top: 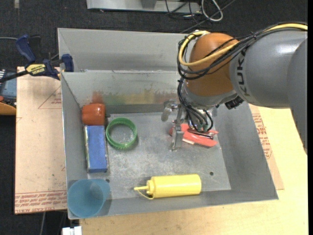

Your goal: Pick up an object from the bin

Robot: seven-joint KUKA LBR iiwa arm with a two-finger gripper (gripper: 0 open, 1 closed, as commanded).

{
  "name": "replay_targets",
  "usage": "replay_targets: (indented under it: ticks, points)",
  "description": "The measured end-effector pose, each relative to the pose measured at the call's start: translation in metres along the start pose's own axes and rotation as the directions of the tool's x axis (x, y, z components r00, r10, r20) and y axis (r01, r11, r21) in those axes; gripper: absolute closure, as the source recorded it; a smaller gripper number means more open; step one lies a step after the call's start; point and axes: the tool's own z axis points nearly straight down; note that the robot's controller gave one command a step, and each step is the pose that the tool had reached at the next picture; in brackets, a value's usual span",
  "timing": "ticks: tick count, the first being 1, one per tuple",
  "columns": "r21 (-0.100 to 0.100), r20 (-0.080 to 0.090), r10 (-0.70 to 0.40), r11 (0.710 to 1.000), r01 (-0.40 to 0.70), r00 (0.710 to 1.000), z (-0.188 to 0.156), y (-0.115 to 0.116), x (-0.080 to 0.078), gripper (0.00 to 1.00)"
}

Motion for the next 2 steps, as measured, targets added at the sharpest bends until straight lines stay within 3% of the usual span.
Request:
replay_targets:
  ticks: [1,2]
  points:
    - [0.000,0.008,0.002,1.000,-0.002,1.000,-0.005,0.000,-0.002,0.00]
    - [0.000,0.011,-0.166,0.986,0.166,0.986,0.059,0.111,-0.014,0.00]
